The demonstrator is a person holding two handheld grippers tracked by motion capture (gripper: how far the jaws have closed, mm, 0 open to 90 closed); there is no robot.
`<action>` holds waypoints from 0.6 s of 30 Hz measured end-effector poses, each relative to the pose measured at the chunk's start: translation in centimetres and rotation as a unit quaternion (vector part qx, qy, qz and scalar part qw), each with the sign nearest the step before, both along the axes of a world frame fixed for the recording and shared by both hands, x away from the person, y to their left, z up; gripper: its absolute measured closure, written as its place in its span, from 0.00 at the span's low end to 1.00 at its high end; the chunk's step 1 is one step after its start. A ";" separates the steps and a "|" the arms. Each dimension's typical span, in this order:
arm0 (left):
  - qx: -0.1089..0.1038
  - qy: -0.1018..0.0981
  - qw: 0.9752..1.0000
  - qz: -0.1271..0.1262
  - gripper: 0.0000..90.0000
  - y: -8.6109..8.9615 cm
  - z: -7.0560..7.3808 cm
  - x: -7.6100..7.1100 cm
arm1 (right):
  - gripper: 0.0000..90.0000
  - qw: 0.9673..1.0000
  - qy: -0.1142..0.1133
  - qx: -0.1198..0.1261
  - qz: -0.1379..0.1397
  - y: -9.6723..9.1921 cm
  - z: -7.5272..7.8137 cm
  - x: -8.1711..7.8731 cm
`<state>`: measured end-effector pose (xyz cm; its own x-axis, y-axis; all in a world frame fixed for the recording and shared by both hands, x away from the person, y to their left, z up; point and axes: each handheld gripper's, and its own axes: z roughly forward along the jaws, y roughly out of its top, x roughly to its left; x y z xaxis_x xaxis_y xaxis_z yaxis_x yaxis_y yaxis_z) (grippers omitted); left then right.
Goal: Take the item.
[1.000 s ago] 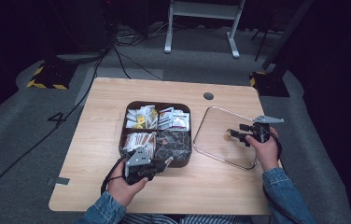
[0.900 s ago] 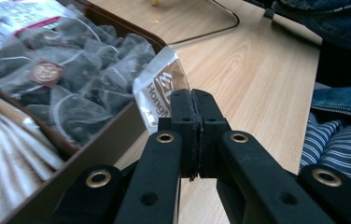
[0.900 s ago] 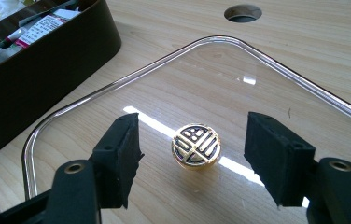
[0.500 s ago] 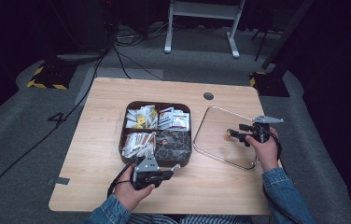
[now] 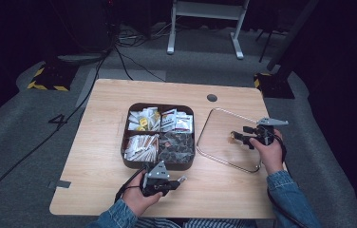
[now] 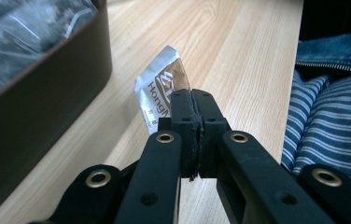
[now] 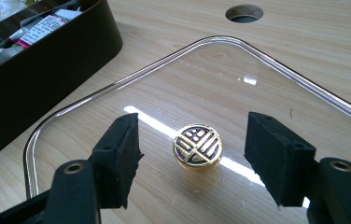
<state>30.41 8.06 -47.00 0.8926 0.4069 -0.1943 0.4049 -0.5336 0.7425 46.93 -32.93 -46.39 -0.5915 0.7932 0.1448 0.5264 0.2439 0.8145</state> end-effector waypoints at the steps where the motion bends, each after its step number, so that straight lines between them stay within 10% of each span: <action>1: 0.006 0.004 1.000 -0.002 0.98 -0.2 -0.2 0.0 | 0.41 1.000 0.000 -0.001 0.001 0.0 0.0 0.0; 18: -0.006 0.022 1.000 -0.003 0.73 -0.6 -0.6 0.3 | 0.40 1.000 0.001 -0.001 -0.006 -0.6 -0.1 -0.3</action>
